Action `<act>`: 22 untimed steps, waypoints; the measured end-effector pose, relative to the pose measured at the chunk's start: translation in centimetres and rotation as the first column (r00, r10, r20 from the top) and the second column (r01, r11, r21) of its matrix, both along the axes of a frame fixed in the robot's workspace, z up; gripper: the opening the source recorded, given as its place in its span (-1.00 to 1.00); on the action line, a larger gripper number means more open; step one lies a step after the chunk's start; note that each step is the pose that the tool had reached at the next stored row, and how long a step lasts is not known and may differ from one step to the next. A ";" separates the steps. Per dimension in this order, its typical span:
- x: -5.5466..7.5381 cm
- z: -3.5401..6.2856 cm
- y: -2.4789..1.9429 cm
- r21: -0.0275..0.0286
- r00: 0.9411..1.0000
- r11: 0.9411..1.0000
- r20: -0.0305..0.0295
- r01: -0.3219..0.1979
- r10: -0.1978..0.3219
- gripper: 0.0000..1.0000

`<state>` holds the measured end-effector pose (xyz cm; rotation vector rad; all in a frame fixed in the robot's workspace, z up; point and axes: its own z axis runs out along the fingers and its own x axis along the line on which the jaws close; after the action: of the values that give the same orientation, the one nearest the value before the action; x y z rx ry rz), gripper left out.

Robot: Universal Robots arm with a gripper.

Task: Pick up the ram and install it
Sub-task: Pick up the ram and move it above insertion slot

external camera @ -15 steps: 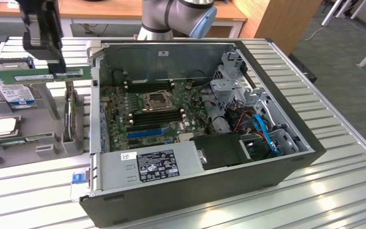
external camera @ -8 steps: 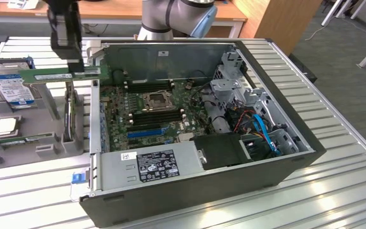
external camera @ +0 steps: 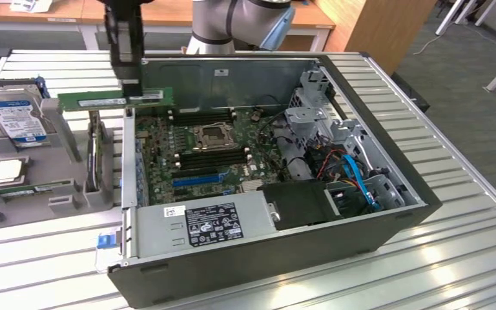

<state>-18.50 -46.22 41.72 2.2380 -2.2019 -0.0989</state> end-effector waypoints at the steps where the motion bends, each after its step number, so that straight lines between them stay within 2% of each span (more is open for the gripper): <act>1: 0.4 0.00 0.00 0.000 1.000 1.000 0.000 0.000 0.000 -0.76; 22: 8.5 0.00 0.00 0.001 1.000 1.000 0.000 0.000 0.000 -0.76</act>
<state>-10.00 -46.22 41.72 2.2385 -2.2026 -0.1004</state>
